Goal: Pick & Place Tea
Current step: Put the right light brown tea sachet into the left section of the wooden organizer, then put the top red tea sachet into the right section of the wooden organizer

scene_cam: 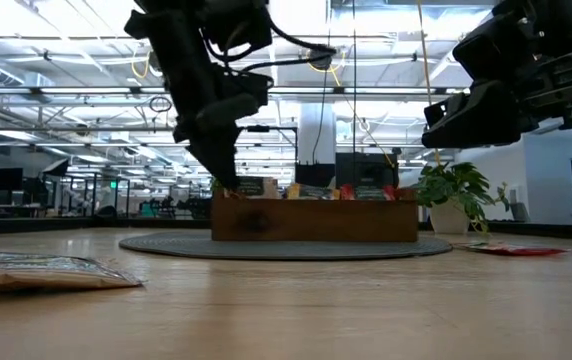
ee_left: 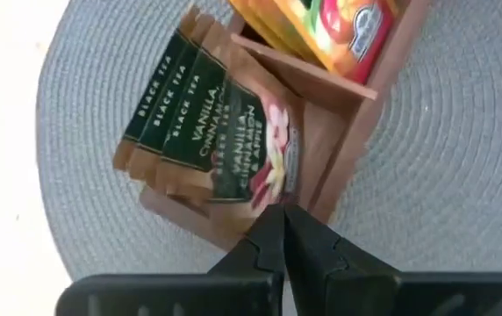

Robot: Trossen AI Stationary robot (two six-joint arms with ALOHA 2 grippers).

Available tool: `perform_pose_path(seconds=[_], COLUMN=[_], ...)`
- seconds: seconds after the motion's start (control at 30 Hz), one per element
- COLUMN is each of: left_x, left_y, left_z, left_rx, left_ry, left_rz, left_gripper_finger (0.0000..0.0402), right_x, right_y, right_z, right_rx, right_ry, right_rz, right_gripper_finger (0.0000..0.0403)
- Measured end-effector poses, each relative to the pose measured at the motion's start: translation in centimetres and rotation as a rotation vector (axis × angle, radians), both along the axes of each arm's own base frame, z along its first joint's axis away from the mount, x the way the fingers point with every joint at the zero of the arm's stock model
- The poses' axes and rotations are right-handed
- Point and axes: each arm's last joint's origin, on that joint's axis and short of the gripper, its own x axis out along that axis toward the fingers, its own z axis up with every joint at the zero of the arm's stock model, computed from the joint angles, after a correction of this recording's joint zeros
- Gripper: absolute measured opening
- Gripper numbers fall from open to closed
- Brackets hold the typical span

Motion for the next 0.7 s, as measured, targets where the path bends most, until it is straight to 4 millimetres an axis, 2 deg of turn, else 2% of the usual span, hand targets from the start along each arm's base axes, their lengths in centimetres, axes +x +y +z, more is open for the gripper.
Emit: perform_pose_path(seconds=[0.13, 0.33, 0.47, 0.57, 0.7], left_x=[0.3, 0.6, 0.9, 1.4, 2.1], left_y=[0.5, 1.2, 1.3, 0.3, -3.0], left_z=[-0.3, -0.2, 0.0, 0.2, 0.8], left_rx=[0.016, 0.055, 0.095, 0.111, 0.129], left_ry=[-0.002, -0.021, -0.041, -0.083, -0.18], left_rz=[-0.007, -0.012, -0.049, -0.129, -0.295], left_gripper_finger=[0.0004, 0.0019, 0.0006, 0.0006, 0.0017], right_x=[0.0, 0.0, 0.0, 0.0, -0.3], right_y=[0.0, 0.0, 0.0, 0.1, 0.3], right_z=[0.0, 0.0, 0.0, -0.1, -0.3], right_rx=[-0.001, -0.003, -0.002, 0.017, 0.02], right_ry=[0.0, 0.001, 0.003, 0.01, 0.046], right_rz=[0.001, 0.001, 0.001, -0.003, -0.001], right_gripper_finger=[0.0004, 0.0004, 0.0004, 0.0004, 0.0004])
